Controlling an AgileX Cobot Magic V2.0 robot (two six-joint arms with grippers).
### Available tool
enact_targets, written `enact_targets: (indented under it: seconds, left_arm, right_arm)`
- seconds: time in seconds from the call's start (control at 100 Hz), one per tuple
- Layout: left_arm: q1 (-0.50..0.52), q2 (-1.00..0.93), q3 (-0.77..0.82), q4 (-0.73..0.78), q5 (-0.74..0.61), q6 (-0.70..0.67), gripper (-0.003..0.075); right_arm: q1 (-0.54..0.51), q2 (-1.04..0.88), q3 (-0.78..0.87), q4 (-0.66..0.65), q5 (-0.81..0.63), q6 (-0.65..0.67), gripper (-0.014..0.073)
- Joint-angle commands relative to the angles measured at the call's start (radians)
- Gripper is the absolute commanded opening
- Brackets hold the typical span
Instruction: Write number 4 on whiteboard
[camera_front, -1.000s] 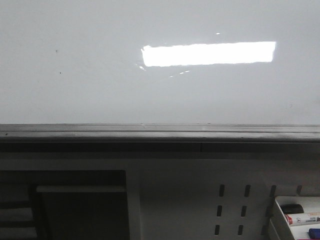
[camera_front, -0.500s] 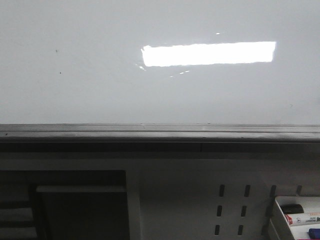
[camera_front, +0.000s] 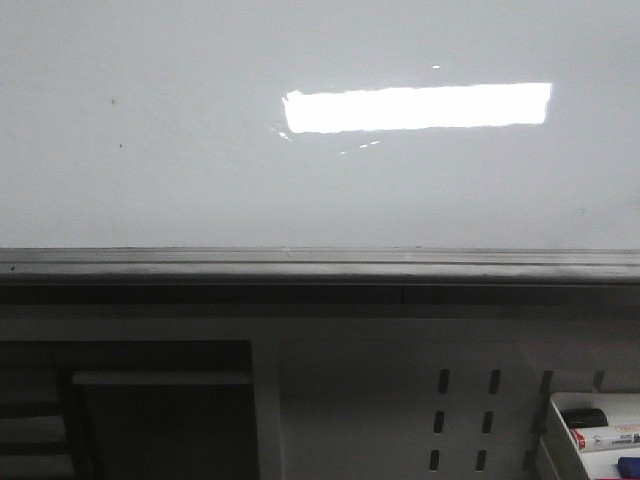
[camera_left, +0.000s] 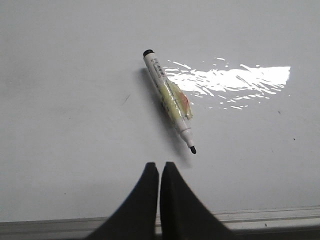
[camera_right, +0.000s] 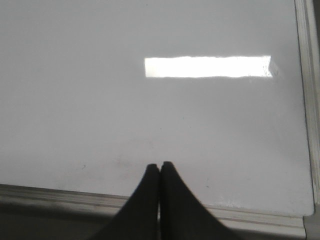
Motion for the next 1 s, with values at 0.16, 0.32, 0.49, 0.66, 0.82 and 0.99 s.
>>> enact_targets:
  seconds: [0.16, 0.32, 0.49, 0.66, 0.82, 0.99]
  left_arm:
    - [-0.007, -0.027, -0.014, -0.038, -0.098, -0.003, -0.002]
    - [-0.007, -0.02, -0.118, -0.049, -0.062, -0.003, -0.002]
    - [-0.007, 0.084, -0.322, -0.049, 0.145, -0.003, -0.002]
    - [-0.007, 0.265, -0.515, -0.046, 0.346, -0.003, -0.002]
    - [-0.007, 0.373, -0.565, -0.048, 0.355, -0.003, -0.002]
    - [-0.007, 0.414, -0.561, -0.048, 0.359, -0.003, -0.002]
  right_arm:
    - [-0.005, -0.023, -0.047, 0.019, -0.097, 0.001, -0.0072]
    - [-0.005, -0.011, -0.171, 0.028, -0.01, 0.001, -0.0072]
    - [-0.005, 0.084, -0.353, 0.028, 0.164, 0.001, -0.0072]
    - [-0.005, 0.245, -0.508, 0.028, 0.343, 0.001, -0.0072]
    - [-0.005, 0.349, -0.55, 0.028, 0.379, 0.001, -0.0072]
    - [-0.005, 0.384, -0.55, 0.028, 0.381, 0.001, -0.0072]
